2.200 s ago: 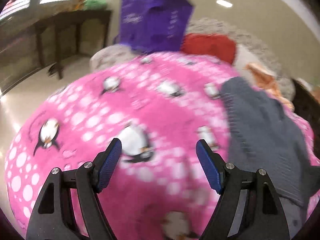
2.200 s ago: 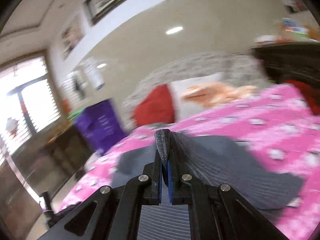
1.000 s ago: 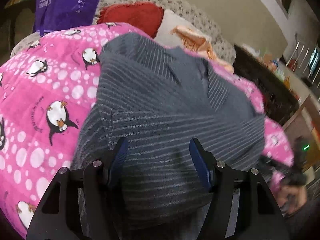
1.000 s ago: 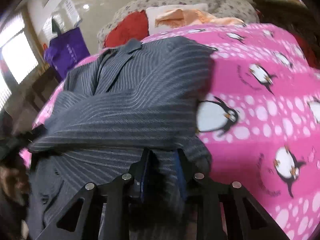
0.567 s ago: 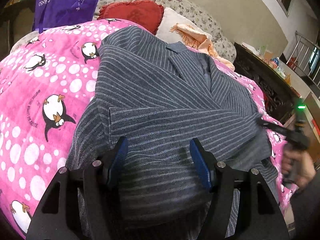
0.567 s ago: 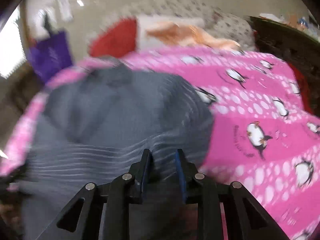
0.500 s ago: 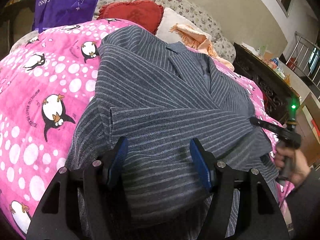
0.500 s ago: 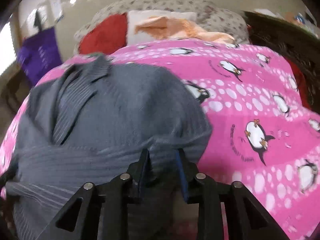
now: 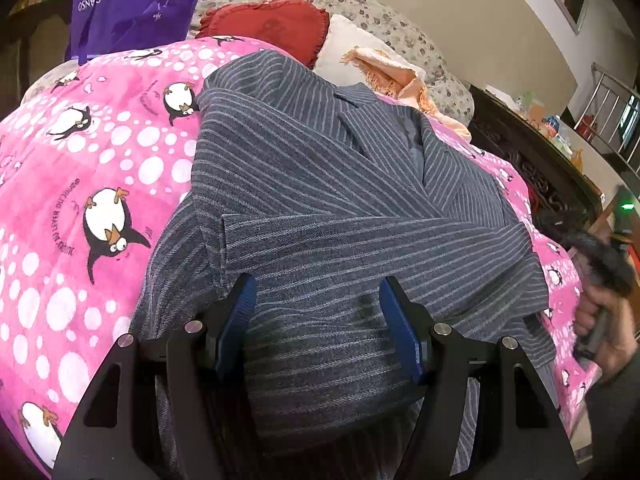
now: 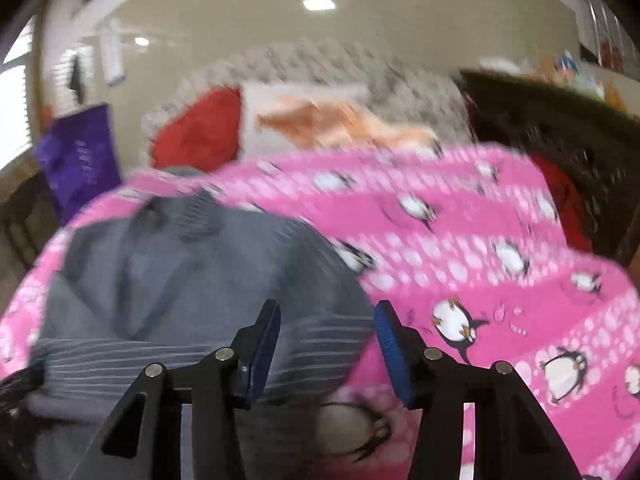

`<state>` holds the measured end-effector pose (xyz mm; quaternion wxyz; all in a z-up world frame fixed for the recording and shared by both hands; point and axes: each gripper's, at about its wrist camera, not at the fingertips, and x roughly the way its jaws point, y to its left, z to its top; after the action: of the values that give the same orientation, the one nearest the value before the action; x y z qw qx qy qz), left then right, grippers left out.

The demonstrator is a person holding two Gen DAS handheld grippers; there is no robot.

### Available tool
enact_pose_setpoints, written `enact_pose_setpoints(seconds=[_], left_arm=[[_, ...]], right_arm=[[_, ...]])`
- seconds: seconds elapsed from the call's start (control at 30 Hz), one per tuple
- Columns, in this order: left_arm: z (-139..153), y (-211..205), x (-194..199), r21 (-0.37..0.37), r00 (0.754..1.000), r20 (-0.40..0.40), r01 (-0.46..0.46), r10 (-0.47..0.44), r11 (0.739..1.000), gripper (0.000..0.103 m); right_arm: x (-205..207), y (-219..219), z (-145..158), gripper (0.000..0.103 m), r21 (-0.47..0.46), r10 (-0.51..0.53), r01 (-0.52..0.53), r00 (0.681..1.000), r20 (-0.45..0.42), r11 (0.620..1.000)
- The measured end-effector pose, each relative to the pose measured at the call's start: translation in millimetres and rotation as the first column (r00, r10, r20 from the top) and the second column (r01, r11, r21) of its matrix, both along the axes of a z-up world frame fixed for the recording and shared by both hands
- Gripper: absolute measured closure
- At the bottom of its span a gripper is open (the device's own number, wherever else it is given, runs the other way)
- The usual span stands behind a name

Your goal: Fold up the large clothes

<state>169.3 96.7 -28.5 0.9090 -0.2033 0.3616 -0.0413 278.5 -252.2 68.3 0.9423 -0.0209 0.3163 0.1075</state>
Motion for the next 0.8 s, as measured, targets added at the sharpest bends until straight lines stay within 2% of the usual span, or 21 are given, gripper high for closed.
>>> enact_pose_setpoints(seconds=[0.1,0.17,0.2,0.27,0.33,0.37,0.43,0.53,0.8], left_arm=[[-1,1,0,-0.015,1.000,0.001,0.003,-0.003,1.000,0.036],[-1,2,0,-0.025,1.000,0.001,0.008,-0.008,1.000,0.035],[-2,3,0,-0.034,1.000,0.003,0.010,-0.009,0.999,0.035],[-3,7,0,-0.065,1.000,0.007,0.013,-0.012,0.998,0.035],[-3,8,-1,-0.082,1.000,0.011,0.019,-0.018,0.996,0.035],[-3,8,0,-0.079,1.000,0.008,0.020,-0.019,0.997,0.035],[-3,4,1,-0.057,1.000,-0.001,0.019,-0.019,0.998,0.035],[-2,-1,2,-0.020,1.000,-0.012,0.018,-0.018,1.000,0.035],[-2,3,0,-0.040,1.000,-0.004,0.024,-0.024,0.999,0.035]], right_arm=[[-31,32,9,0.055,0.046,0.113,-0.111,0.992,-0.048,0.993],[-48,51,0,0.055,0.061,0.159,-0.154,0.983,-0.087,0.986],[-55,63,-8,0.055,0.037,0.173,-0.170,0.979,-0.108,0.985],[-58,74,-31,0.055,-0.029,0.135,-0.141,0.979,-0.152,0.990],[-49,72,-69,0.056,-0.035,0.080,-0.090,0.969,-0.233,0.995],[-50,68,-78,0.056,-0.003,0.088,-0.091,0.977,-0.194,0.996],[-47,63,-76,0.056,0.033,0.082,-0.077,0.978,-0.194,0.996],[-50,67,-77,0.055,0.005,0.081,-0.081,0.979,-0.189,0.997],[-53,68,-76,0.054,-0.008,0.077,-0.080,0.981,-0.180,0.997]])
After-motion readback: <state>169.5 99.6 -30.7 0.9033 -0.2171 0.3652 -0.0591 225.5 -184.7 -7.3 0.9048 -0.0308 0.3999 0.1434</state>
